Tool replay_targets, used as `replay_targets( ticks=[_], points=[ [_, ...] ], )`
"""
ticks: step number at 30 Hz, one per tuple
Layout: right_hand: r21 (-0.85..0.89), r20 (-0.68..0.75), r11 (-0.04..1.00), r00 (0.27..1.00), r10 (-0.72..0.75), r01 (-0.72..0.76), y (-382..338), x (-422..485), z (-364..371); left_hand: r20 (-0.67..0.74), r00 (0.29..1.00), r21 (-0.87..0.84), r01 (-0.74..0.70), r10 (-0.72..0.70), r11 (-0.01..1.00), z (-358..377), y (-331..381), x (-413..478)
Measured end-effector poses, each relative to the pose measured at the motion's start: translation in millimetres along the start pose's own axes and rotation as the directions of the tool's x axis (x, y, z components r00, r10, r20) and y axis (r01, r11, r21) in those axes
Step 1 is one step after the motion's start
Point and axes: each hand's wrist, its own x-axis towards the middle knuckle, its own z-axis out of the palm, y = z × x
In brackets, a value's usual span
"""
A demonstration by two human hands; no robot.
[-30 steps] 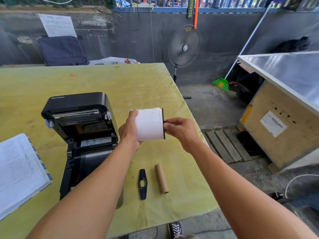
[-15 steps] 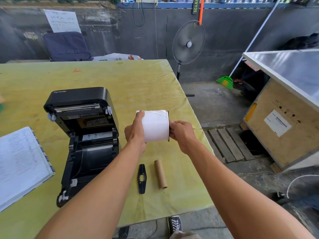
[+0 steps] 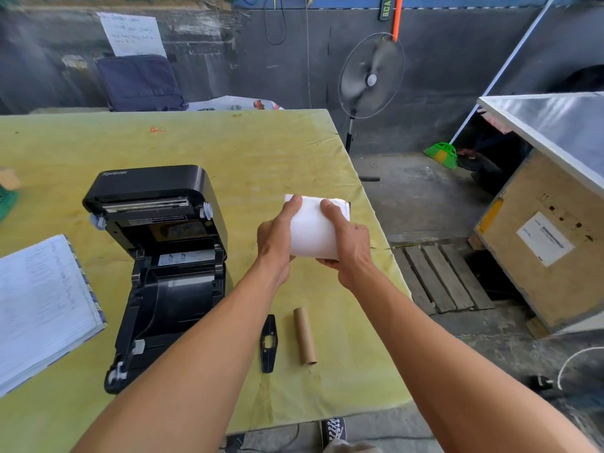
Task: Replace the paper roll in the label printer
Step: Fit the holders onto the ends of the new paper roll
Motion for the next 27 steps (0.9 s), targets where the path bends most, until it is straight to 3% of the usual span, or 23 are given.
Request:
replay_targets(
  ticks=[6,9,11,12,14,16,18,19,21,23,25,27],
  points=[
    [0.016,0.061,1.000,0.998,-0.026,0.025,-5,12,-2,0.089,0.994,0.022,0.064,-0.065,0.998,-22,15,11],
    [0.070,0.124,0.998,0.992,-0.016,0.007,-4,15,-1,-0.011,0.995,0.002,0.104,-0.104,0.995,-35,11,20],
    [0.090,0.159,0.996,0.987,-0.006,-0.009,-4,16,0,-0.169,0.981,0.209,0.131,-0.096,0.969,-45,-1,20],
    [0.096,0.174,0.995,0.985,-0.007,-0.010,-3,16,1,-0.207,0.976,0.444,0.159,-0.072,0.882,-54,-10,20],
    [0.105,0.193,0.994,0.981,-0.013,-0.008,-3,16,2,-0.115,0.990,0.856,0.137,-0.076,0.498,-73,-38,12],
    [0.116,0.194,0.993,0.981,-0.012,-0.010,-2,15,3,-0.045,0.978,0.984,0.078,-0.202,0.157,-87,-67,-2],
    [0.124,0.187,0.992,0.982,-0.008,-0.015,0,14,3,-0.012,0.979,0.999,0.004,-0.202,-0.039,-91,-87,-13],
    [0.125,0.185,0.992,0.983,-0.009,-0.014,0,13,2,0.005,0.985,0.996,-0.021,-0.170,-0.091,-91,-93,-14],
    [0.121,0.180,0.993,0.984,-0.014,-0.008,0,10,2,0.033,0.992,0.991,-0.047,-0.119,-0.122,-92,-97,-14],
    [0.122,0.170,0.993,0.985,-0.014,-0.007,3,7,0,0.036,0.993,0.996,-0.045,-0.114,-0.078,-94,-95,-13],
    [0.123,0.162,0.992,0.987,-0.017,-0.003,5,4,-1,0.033,0.994,0.999,-0.033,-0.108,-0.002,-97,-90,-13],
    [0.105,0.159,0.994,0.987,-0.023,0.007,6,0,-3,0.011,1.000,0.986,-0.006,-0.027,0.165,-98,-82,-10]
  ],
)
